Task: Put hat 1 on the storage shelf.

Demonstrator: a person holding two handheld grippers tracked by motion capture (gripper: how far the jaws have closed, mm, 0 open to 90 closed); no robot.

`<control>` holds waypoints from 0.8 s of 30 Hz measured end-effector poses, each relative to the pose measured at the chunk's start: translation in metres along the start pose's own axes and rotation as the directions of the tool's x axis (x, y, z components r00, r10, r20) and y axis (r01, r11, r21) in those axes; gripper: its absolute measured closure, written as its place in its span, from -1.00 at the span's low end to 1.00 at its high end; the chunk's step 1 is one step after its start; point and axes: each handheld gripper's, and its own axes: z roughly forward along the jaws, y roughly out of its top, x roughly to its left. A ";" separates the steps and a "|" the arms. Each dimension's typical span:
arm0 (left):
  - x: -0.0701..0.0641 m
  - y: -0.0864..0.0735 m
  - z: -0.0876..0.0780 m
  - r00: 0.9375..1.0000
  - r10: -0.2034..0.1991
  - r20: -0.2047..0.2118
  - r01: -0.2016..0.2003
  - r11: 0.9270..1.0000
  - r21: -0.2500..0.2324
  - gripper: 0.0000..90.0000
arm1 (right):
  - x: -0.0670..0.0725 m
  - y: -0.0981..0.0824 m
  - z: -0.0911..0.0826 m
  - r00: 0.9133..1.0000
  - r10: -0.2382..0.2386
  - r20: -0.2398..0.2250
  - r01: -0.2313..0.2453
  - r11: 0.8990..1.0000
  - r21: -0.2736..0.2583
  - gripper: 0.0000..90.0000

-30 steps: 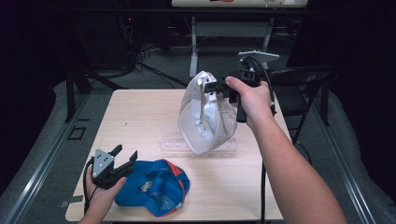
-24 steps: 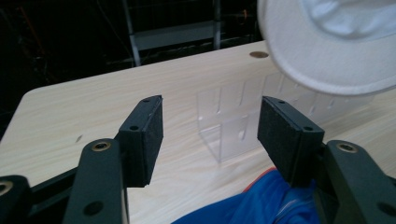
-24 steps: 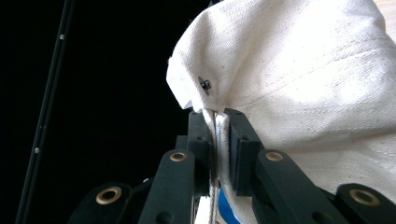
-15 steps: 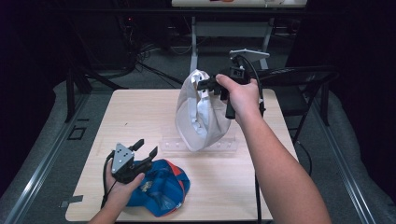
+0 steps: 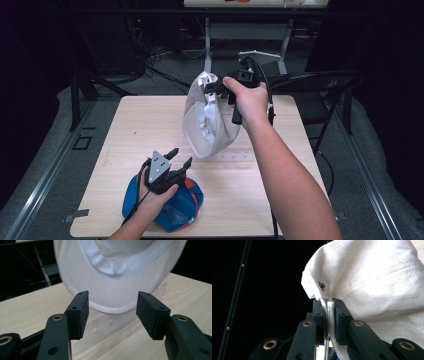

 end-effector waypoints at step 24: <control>-0.026 0.003 0.036 0.996 0.074 -0.042 -0.070 0.993 0.091 0.21 | 0.013 -0.004 0.012 1.000 0.000 -0.003 0.000 1.000 -0.001 0.81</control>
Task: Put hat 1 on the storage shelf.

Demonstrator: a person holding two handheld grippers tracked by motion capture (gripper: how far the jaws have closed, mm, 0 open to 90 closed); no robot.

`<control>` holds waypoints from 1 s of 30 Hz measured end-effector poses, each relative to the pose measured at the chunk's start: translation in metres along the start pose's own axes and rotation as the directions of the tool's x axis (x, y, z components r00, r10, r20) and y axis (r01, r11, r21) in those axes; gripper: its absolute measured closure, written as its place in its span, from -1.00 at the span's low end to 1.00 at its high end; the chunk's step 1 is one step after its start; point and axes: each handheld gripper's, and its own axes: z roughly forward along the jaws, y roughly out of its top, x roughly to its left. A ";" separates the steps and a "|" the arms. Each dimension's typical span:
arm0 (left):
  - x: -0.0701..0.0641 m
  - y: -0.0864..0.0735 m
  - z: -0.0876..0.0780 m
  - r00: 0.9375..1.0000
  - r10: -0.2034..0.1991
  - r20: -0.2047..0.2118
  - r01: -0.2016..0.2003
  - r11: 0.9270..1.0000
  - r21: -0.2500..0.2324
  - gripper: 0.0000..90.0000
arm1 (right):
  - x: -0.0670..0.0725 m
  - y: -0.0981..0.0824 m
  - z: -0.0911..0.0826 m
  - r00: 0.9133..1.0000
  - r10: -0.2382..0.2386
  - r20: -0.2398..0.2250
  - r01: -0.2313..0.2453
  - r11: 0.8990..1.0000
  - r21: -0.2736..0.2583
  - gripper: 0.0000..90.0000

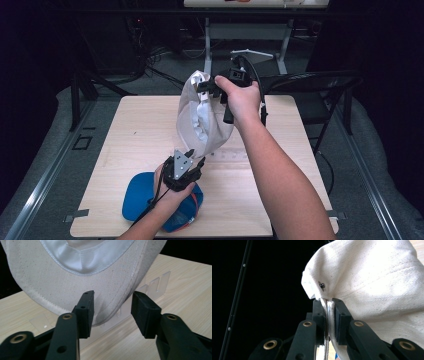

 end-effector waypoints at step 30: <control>0.054 -0.017 -0.007 0.978 -0.057 0.200 0.064 0.998 -0.030 0.79 | 0.001 -0.002 0.011 0.999 -0.032 0.037 0.031 0.999 0.038 0.82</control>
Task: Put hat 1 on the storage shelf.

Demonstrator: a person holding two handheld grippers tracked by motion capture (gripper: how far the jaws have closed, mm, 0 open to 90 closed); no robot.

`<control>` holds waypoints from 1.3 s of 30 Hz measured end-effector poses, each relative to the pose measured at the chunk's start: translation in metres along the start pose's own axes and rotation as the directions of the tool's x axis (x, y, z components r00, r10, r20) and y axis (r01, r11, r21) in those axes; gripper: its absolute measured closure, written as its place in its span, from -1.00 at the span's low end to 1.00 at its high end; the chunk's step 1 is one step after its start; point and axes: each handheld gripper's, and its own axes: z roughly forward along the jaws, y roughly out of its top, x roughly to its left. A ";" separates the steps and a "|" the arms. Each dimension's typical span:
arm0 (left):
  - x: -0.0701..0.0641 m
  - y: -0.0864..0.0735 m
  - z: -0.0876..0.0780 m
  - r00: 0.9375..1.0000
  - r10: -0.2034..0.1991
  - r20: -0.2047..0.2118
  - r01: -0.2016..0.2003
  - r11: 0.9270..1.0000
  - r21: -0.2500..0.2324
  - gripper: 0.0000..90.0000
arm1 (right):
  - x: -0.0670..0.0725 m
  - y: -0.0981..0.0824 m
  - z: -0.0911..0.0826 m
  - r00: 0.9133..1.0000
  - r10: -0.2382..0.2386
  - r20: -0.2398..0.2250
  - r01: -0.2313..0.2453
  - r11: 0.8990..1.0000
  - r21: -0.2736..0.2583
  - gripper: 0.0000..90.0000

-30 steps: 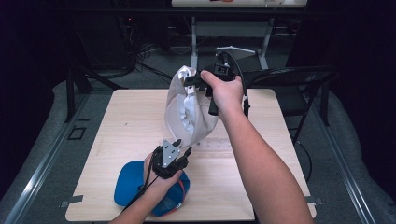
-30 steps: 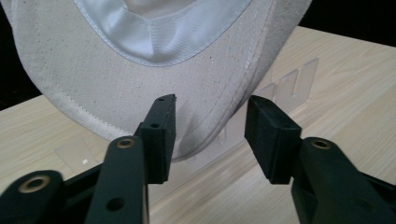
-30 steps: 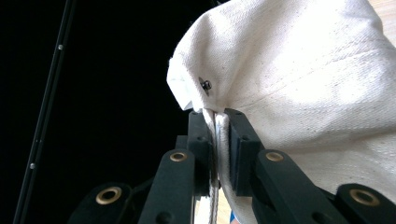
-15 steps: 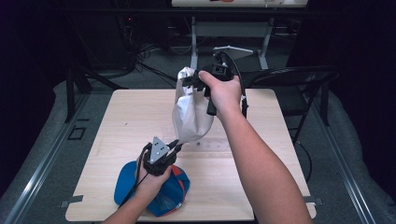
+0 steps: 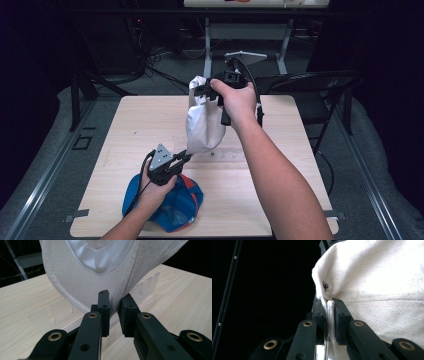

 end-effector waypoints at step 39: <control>0.039 -0.012 0.010 0.979 -0.105 0.176 0.107 0.994 0.000 0.75 | -0.010 0.001 0.011 1.000 0.021 0.003 -0.021 1.000 0.011 0.82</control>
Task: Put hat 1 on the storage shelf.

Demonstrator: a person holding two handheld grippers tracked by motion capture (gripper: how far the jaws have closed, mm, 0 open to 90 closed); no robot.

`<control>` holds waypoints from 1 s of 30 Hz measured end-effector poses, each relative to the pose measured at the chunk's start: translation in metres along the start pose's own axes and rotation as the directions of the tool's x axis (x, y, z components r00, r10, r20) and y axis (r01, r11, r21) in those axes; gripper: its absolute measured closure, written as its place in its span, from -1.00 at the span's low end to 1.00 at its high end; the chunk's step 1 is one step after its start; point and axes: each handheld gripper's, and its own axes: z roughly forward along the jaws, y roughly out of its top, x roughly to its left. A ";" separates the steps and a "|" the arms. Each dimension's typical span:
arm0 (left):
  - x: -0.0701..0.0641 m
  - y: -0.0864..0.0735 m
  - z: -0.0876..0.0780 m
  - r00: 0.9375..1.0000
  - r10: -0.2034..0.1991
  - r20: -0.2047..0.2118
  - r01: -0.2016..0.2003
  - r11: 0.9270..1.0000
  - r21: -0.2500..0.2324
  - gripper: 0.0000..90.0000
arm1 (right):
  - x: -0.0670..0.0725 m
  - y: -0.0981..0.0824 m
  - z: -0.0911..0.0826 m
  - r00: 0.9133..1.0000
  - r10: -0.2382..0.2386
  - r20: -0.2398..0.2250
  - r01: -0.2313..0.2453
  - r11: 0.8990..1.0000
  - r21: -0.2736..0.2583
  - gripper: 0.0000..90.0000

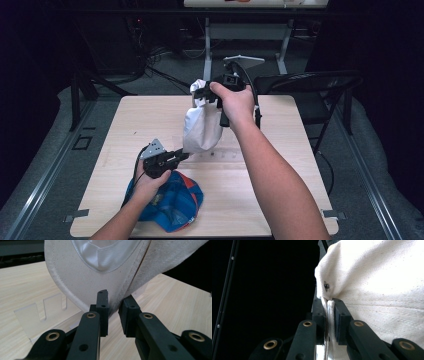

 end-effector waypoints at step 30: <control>-0.015 -0.013 0.001 0.982 -0.037 -0.186 0.056 0.993 0.102 0.88 | -0.013 -0.009 0.031 0.999 -0.019 0.032 0.017 0.998 0.065 0.82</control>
